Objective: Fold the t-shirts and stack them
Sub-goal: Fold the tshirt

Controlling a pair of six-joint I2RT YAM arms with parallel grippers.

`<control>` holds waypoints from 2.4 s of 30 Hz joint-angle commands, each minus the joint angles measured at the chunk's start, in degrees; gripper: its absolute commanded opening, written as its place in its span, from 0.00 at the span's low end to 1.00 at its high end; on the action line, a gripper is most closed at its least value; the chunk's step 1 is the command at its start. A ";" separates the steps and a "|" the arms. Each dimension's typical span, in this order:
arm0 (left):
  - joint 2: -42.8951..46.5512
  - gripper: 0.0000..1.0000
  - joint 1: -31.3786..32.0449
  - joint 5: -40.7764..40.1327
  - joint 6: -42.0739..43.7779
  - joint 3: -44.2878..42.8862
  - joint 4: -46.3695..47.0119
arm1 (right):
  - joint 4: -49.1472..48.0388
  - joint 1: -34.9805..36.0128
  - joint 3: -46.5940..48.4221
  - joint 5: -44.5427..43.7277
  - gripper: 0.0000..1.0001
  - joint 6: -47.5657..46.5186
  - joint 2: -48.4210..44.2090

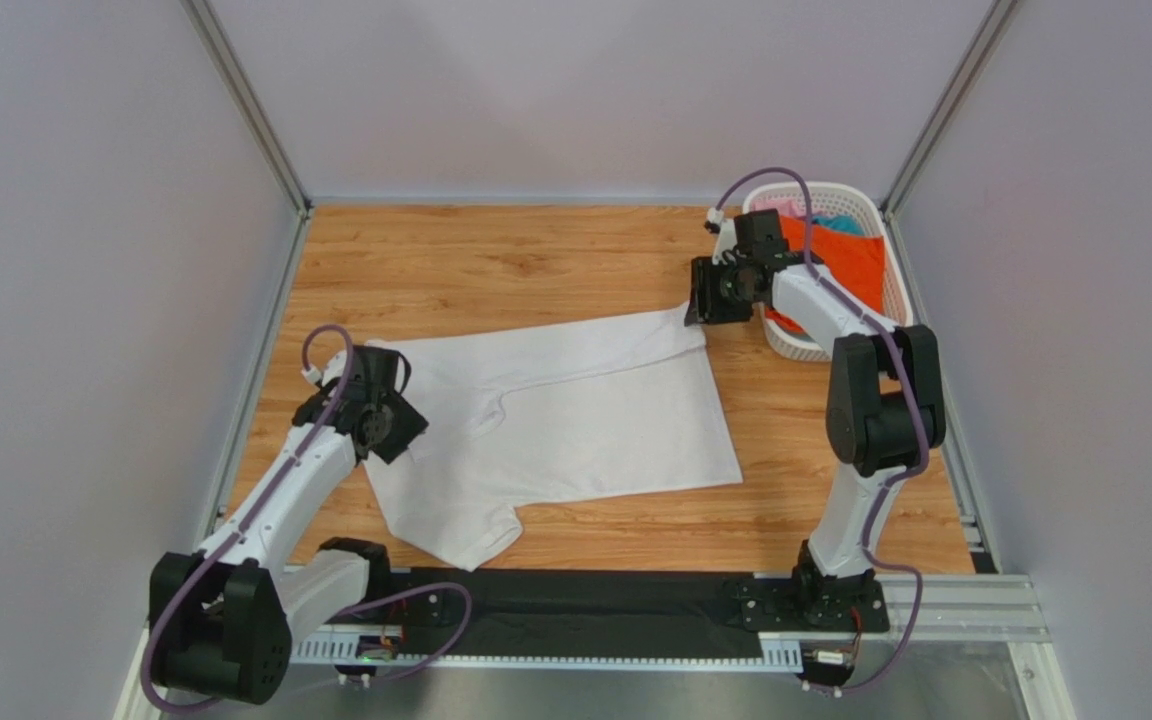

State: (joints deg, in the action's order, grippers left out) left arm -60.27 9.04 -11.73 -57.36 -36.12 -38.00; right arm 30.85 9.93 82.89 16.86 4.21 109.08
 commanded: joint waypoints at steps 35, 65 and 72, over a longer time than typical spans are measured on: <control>-37.62 1.00 -10.88 7.77 16.58 -27.68 15.58 | 5.45 7.91 13.78 -4.90 1.00 4.05 12.65; -73.14 1.00 -13.43 21.21 20.27 -72.76 1.09 | 15.98 1.23 42.60 -3.15 1.00 5.82 33.13; -61.57 1.00 -12.99 19.91 21.68 -74.37 -3.57 | 18.28 1.67 43.06 -3.85 1.00 3.18 22.62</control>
State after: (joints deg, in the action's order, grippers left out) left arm -130.78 -4.14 8.45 -37.47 -110.30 -37.52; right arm 46.72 11.22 124.75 12.99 9.26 139.83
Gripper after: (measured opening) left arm 0.993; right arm 0.998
